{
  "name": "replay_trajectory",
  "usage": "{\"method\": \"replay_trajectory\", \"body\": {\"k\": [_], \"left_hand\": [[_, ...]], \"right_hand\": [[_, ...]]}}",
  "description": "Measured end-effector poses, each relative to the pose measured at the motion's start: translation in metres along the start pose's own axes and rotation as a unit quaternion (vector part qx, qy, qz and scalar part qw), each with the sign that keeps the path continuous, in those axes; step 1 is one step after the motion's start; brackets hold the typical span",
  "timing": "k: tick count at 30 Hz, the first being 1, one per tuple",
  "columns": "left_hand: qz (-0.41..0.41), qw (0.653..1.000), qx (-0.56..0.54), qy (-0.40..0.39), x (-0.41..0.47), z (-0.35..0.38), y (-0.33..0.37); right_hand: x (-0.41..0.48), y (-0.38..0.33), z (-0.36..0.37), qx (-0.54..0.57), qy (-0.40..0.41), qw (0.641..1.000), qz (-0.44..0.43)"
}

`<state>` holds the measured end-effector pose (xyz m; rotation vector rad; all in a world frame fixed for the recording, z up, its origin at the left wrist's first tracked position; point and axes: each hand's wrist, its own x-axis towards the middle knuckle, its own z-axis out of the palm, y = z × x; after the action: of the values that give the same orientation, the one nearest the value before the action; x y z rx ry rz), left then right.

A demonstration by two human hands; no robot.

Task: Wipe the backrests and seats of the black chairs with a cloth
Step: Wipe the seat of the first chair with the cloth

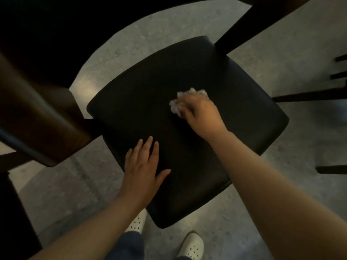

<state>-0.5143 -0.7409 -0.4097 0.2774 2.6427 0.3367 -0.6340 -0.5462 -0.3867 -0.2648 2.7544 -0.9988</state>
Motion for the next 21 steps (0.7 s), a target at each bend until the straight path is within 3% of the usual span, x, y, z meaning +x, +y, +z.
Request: {"method": "replay_trajectory", "body": {"k": [3,6,9,12,17,19,21], "left_hand": [[-0.038,0.999,-0.015,0.022,0.002,0.002,-0.013],[-0.055,0.998,-0.018,0.023,0.003,0.008,-0.021],[-0.062,0.998,-0.024,0.001,0.004,0.007,-0.022],[-0.064,0.998,-0.018,-0.02,0.002,0.0,-0.02],[-0.047,0.998,-0.032,-0.042,-0.016,0.001,-0.009],[-0.027,0.998,-0.028,-0.052,-0.03,0.004,-0.002],[-0.024,0.997,-0.031,-0.06,-0.043,0.009,0.004]], "right_hand": [[0.056,-0.01,0.019,0.011,-0.052,0.997,0.048],[0.057,-0.006,0.041,0.023,-0.086,0.995,0.04],[0.013,0.005,0.046,0.047,-0.087,0.995,-0.001],[-0.064,0.017,0.035,-0.002,-0.131,0.99,-0.056],[-0.197,0.036,0.004,-0.045,-0.169,0.984,0.015],[-0.214,0.035,-0.005,-0.045,-0.193,0.979,0.049],[-0.215,0.027,-0.011,-0.05,-0.168,0.982,0.067]]}}
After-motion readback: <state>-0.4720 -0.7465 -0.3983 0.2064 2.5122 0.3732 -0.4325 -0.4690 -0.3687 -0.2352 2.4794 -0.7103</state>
